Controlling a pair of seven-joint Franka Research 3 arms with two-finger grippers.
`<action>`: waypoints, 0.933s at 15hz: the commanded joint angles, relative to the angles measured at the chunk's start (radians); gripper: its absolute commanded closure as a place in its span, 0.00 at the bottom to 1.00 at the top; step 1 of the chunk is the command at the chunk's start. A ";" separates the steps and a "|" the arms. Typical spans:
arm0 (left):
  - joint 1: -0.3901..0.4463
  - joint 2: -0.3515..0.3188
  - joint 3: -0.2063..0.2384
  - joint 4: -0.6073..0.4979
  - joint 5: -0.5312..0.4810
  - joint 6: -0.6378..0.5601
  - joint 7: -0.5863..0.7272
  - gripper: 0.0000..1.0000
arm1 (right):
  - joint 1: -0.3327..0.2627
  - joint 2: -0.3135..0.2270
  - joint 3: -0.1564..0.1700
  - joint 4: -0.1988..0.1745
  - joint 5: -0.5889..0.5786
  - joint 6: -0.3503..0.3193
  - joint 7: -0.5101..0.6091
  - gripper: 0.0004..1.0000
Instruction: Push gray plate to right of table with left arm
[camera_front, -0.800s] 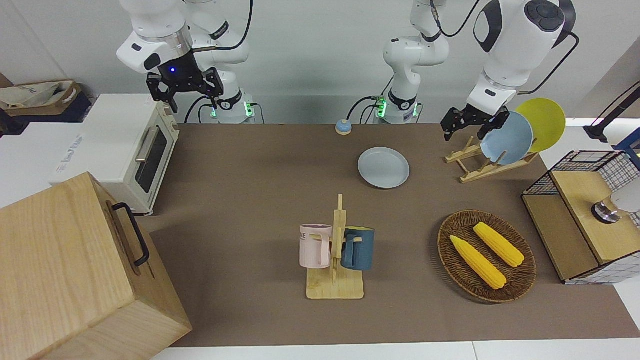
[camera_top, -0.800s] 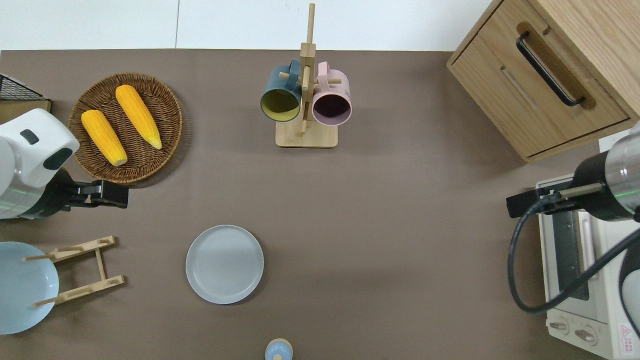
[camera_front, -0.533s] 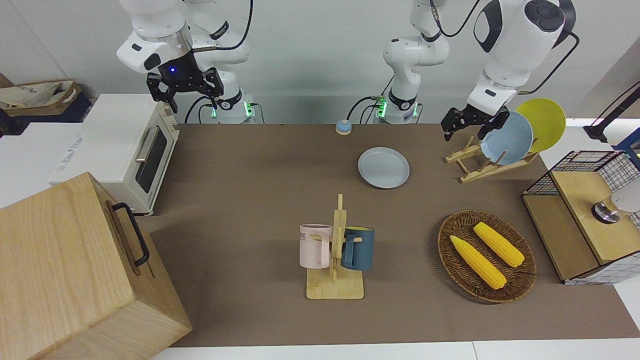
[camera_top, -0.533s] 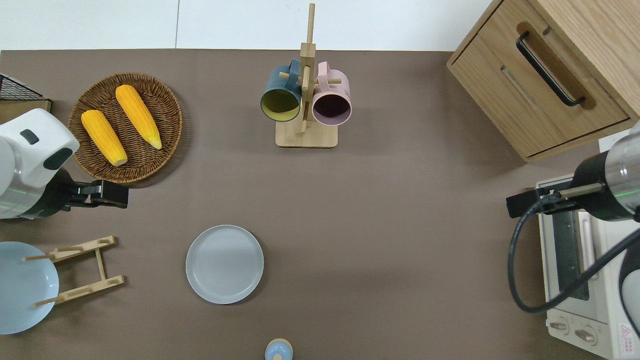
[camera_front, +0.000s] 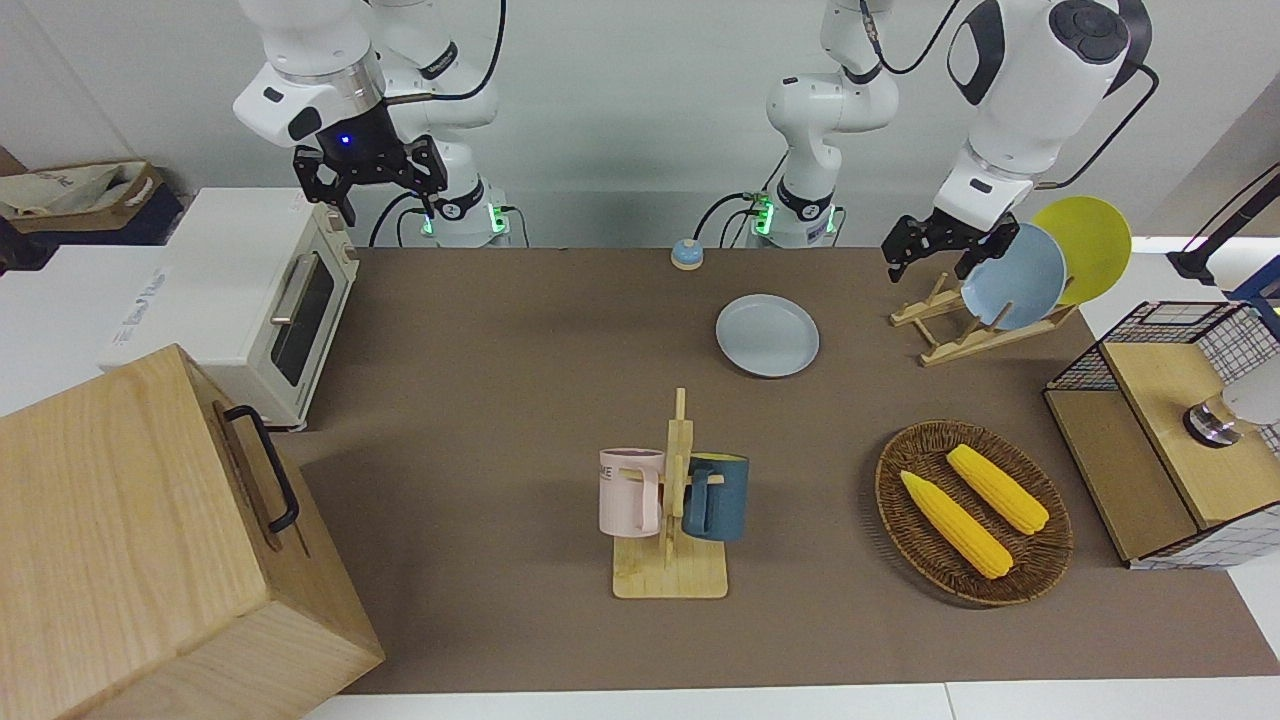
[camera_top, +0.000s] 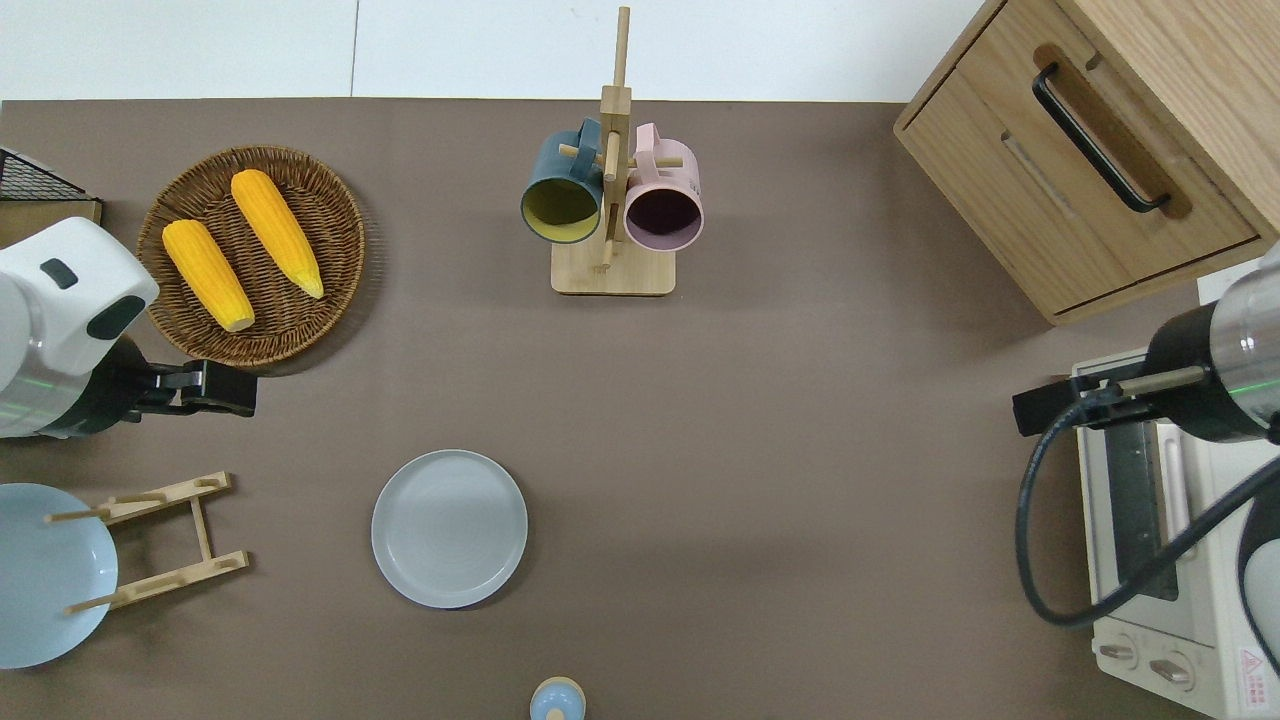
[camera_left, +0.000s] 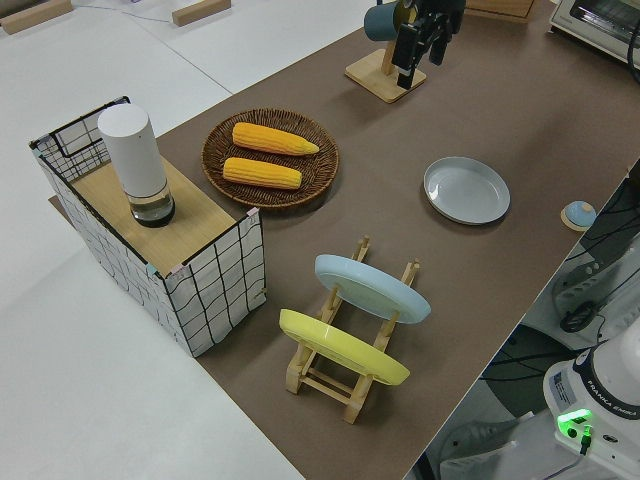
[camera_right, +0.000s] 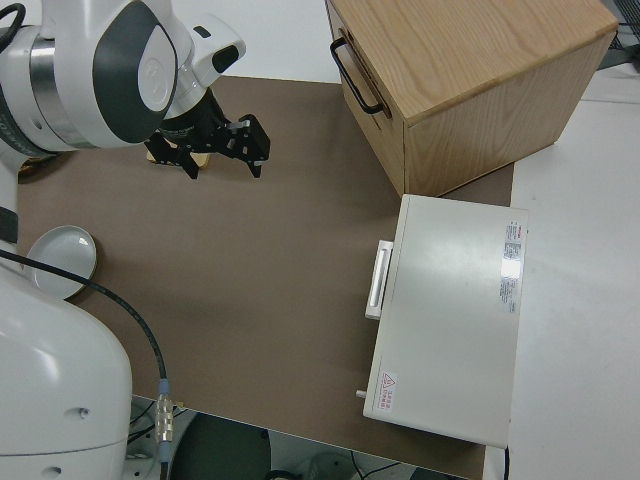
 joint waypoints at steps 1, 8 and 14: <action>-0.004 0.001 0.008 0.005 -0.015 -0.004 0.007 0.00 | -0.020 -0.003 0.017 0.009 0.004 -0.016 0.013 0.02; -0.007 -0.146 0.008 -0.214 -0.058 0.078 -0.017 0.00 | -0.020 -0.003 0.017 0.009 0.004 -0.016 0.013 0.02; -0.021 -0.369 -0.053 -0.627 -0.058 0.330 -0.083 0.00 | -0.020 -0.003 0.015 0.009 0.006 -0.016 0.013 0.02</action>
